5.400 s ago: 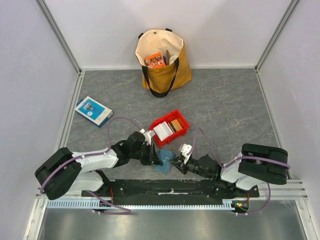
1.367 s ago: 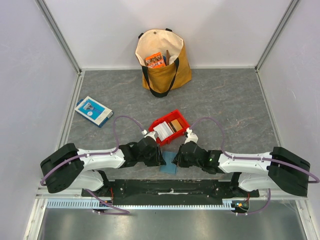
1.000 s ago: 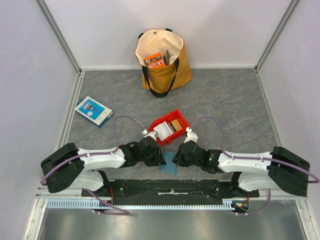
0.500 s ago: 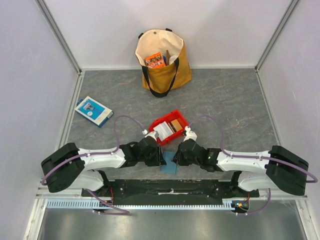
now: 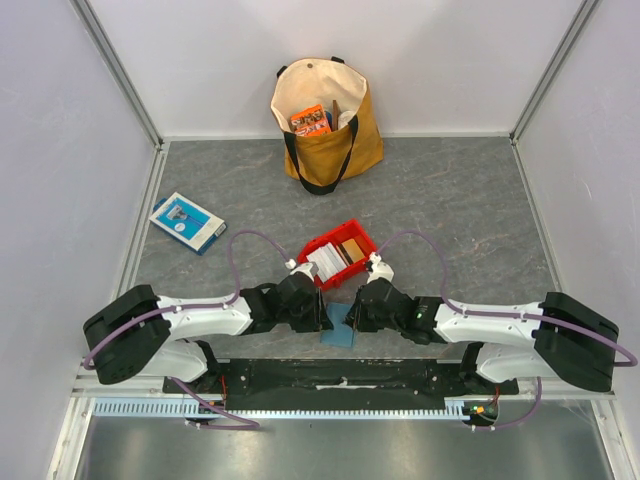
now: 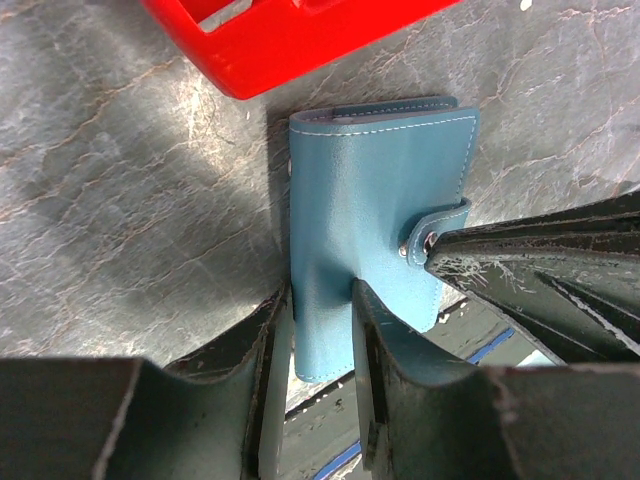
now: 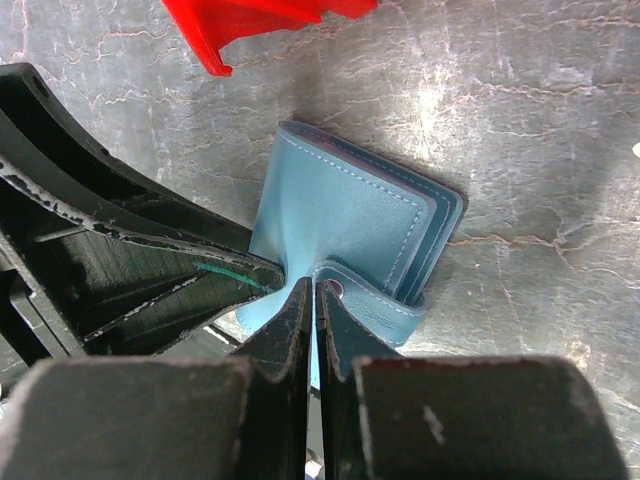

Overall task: Put the credit cards into the card holder
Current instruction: Close the card holder at the corner of the board.

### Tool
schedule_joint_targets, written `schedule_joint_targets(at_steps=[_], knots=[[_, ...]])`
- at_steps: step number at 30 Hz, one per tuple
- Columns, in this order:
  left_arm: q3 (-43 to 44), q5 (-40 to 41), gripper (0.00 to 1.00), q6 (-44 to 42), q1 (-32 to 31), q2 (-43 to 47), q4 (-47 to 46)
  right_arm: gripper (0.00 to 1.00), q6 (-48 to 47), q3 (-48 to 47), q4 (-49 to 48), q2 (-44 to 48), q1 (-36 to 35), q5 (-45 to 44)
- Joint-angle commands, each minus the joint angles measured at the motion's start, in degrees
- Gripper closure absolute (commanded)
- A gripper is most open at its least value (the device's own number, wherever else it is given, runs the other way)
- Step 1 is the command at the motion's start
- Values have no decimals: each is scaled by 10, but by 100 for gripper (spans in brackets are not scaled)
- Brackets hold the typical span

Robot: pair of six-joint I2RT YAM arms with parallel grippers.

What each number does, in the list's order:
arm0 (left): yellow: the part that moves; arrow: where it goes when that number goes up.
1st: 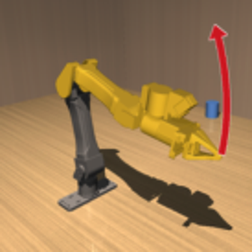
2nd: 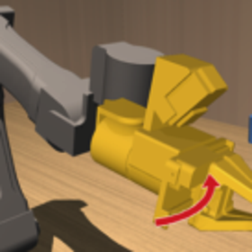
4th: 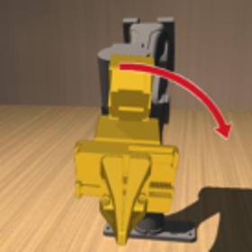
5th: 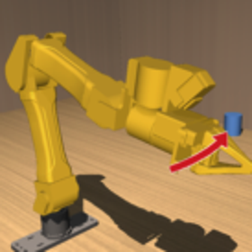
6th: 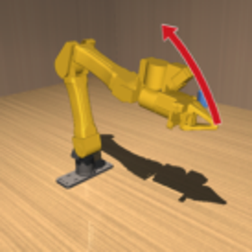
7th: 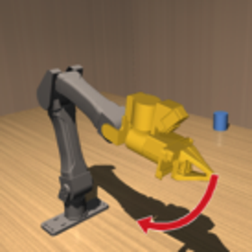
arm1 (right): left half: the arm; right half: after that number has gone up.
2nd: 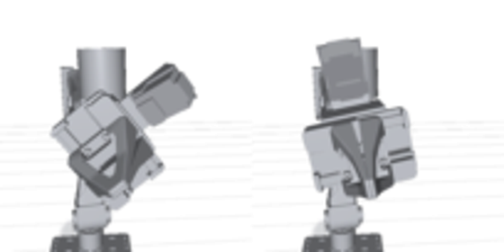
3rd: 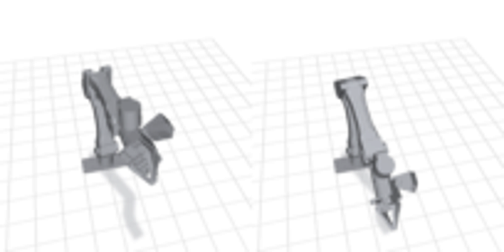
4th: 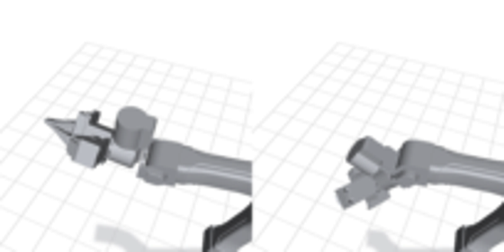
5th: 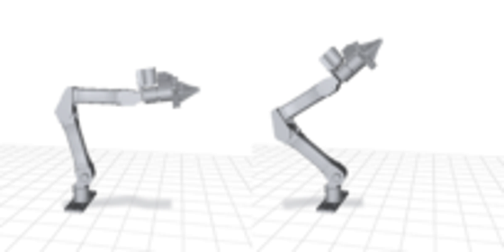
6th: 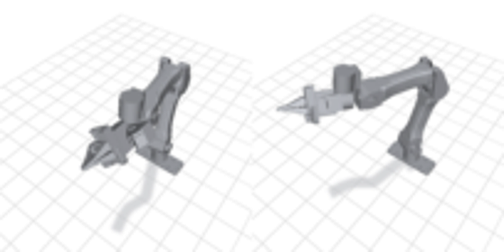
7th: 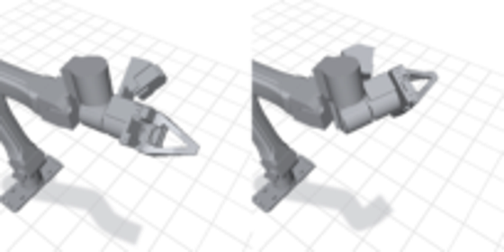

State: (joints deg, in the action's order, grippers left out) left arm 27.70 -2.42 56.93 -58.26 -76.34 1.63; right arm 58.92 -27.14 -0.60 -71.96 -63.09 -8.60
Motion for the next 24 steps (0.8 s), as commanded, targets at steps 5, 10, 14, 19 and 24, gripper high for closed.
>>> schedule_joint_targets(at_steps=[5,10,14,19,24], knots=[[10,22,64,-15,-9,-29,34,92,7,5,28,20,2,-4],[9,40,64,-15,-9,-25,38,91,9,11,44,60,2,-37],[10,41,64,-14,-10,-27,43,90,9,14,55,86,2,-59],[10,42,64,-15,-10,-29,43,90,12,12,61,65,2,-49],[12,41,64,-15,-10,-29,43,90,6,6,46,38,3,-37]])
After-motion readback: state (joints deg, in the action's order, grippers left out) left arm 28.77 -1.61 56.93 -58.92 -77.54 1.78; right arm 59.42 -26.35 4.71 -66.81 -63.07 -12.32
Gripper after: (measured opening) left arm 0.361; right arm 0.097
